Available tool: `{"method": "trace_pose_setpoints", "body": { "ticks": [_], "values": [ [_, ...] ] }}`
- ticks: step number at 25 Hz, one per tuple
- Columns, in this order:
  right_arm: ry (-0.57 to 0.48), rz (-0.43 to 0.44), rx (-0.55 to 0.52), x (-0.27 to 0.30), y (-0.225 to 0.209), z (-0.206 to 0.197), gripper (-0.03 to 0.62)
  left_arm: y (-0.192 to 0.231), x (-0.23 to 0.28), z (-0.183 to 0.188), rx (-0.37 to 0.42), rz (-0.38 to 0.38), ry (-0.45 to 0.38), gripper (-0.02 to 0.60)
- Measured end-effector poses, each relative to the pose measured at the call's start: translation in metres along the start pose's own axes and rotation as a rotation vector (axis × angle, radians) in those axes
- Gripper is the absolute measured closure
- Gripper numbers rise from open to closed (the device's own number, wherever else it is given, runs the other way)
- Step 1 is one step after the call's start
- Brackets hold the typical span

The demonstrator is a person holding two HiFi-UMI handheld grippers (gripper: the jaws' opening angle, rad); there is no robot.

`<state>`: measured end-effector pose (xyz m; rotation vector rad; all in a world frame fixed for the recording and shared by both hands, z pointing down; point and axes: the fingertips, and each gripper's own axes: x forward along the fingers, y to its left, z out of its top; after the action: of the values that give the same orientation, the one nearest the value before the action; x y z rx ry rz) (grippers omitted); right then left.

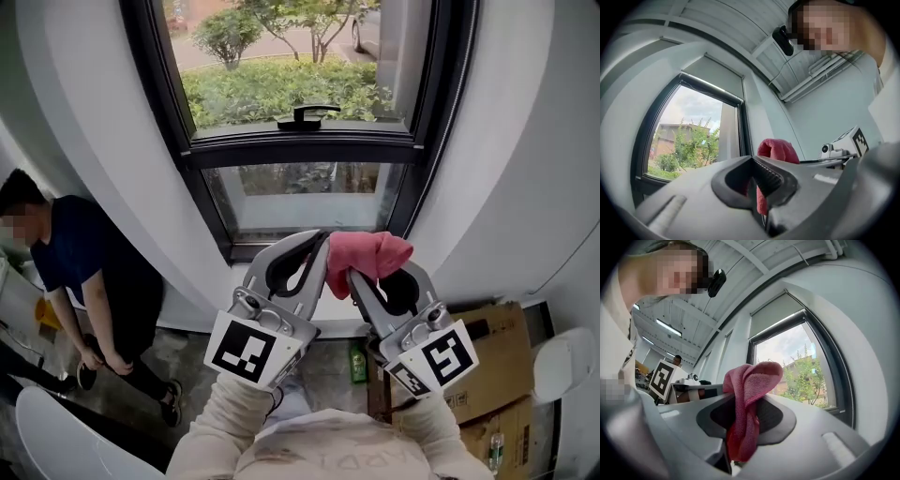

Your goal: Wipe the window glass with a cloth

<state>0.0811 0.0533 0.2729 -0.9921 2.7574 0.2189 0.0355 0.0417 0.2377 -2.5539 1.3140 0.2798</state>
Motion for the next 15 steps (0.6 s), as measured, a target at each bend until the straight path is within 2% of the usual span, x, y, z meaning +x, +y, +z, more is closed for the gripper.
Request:
{"method": "trace_pose_setpoints", "body": {
  "ticks": [8, 15],
  "values": [
    [0.004, 0.008, 0.0, 0.11, -0.024, -0.02, 0.464, 0.109, 0.03, -0.015, -0.002, 0.01, -0.011, 0.58],
    [0.0, -0.007, -0.026, 0.185, -0.029, -0.023, 0.464, 0.181, 0.042, -0.013, -0.004, -0.015, -0.054, 0.58]
  ]
}}
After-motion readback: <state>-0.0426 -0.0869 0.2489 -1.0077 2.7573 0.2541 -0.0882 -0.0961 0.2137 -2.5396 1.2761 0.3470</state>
